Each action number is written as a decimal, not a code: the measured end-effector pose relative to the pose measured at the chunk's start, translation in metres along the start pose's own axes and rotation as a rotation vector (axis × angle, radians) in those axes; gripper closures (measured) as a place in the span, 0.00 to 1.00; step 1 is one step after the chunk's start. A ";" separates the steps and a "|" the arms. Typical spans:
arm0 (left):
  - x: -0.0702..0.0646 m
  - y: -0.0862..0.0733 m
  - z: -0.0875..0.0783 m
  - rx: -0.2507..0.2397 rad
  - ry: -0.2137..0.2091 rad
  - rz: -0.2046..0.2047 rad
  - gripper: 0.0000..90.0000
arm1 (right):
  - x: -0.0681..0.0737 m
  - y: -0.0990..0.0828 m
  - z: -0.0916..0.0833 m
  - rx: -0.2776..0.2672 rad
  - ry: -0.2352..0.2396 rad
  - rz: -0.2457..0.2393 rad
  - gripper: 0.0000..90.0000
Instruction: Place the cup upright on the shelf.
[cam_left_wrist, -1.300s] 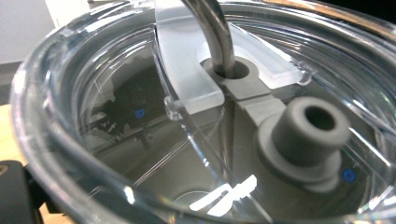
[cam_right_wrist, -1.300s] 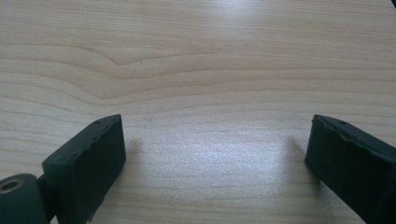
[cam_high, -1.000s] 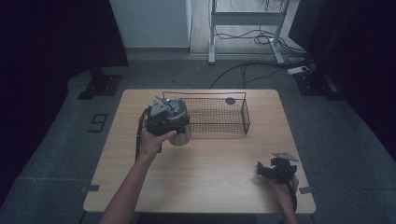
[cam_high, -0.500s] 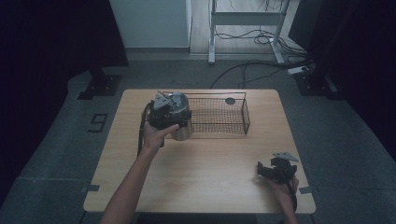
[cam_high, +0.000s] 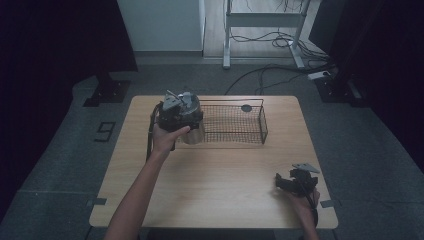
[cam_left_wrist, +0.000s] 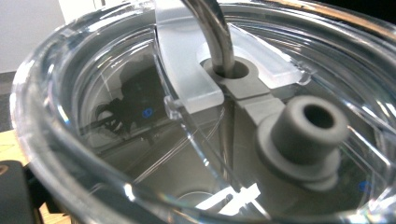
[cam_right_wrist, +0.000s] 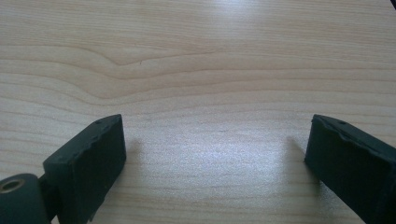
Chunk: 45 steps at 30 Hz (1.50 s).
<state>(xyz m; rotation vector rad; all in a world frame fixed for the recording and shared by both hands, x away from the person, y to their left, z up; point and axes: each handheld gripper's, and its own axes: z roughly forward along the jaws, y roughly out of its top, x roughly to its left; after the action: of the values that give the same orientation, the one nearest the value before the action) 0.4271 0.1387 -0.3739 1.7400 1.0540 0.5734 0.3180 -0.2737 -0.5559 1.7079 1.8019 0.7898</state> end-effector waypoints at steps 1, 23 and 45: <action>0.001 0.000 0.001 0.002 -0.002 -0.004 0.04 | 0.000 0.000 0.000 0.000 0.000 -0.001 0.05; 0.014 0.016 0.024 -0.001 0.032 0.014 0.04 | 0.000 0.000 0.000 -0.001 -0.004 0.000 0.06; 0.032 0.023 0.066 0.033 0.062 -0.019 0.04 | -0.002 0.000 0.000 -0.006 -0.006 0.003 0.07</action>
<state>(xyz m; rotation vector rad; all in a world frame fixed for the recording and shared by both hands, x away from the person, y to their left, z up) 0.5028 0.1302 -0.3828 1.7486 1.1276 0.6040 0.3184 -0.2759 -0.5558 1.7083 1.7914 0.7890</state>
